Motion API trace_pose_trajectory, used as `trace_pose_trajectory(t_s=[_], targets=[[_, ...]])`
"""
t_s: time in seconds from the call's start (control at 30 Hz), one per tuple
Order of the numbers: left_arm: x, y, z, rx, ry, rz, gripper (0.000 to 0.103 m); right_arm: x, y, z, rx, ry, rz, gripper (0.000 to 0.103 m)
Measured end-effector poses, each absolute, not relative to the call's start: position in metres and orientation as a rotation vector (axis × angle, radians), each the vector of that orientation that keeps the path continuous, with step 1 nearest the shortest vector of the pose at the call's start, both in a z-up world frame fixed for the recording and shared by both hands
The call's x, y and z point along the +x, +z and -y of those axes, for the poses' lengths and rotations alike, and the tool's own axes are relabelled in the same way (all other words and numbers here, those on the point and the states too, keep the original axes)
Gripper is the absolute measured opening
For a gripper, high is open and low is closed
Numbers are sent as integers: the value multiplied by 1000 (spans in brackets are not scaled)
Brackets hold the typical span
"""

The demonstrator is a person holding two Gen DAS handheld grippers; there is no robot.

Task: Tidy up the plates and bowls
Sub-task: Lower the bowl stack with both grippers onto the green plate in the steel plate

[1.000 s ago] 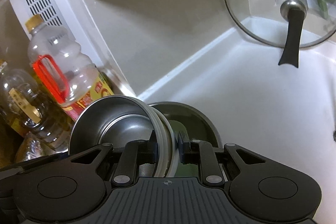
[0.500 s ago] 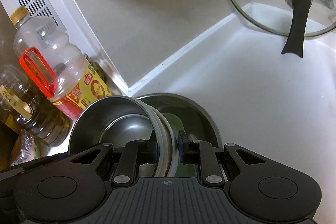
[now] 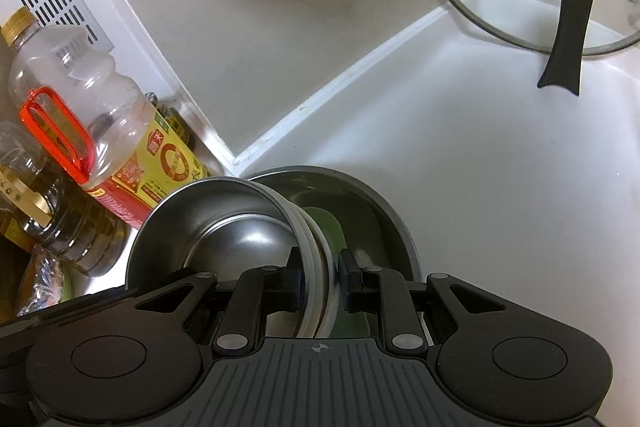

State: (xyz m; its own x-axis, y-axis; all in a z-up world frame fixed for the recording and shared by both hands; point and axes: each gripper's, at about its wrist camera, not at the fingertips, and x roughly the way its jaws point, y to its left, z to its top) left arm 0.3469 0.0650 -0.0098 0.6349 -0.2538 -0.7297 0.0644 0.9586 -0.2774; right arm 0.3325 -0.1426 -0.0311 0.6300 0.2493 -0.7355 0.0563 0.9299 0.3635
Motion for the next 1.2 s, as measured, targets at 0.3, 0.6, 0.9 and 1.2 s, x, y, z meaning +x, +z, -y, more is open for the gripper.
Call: trace_pose_trajectory(t_s=[0.3, 0.6, 0.9, 1.2], targets=[[345, -10, -62, -221, -167, -843, 26, 328, -35, 149, 419, 132, -858, 20], [335, -4, -61, -172, -154, -790, 31, 317, -28, 156, 442, 164, -781, 25], [316, 5, -61, -131, -178, -725, 30, 302, -31, 164, 460, 217, -716, 25], [309, 5, -62, -172, -217, -731, 16, 287, -38, 167, 460, 272, -663, 25]])
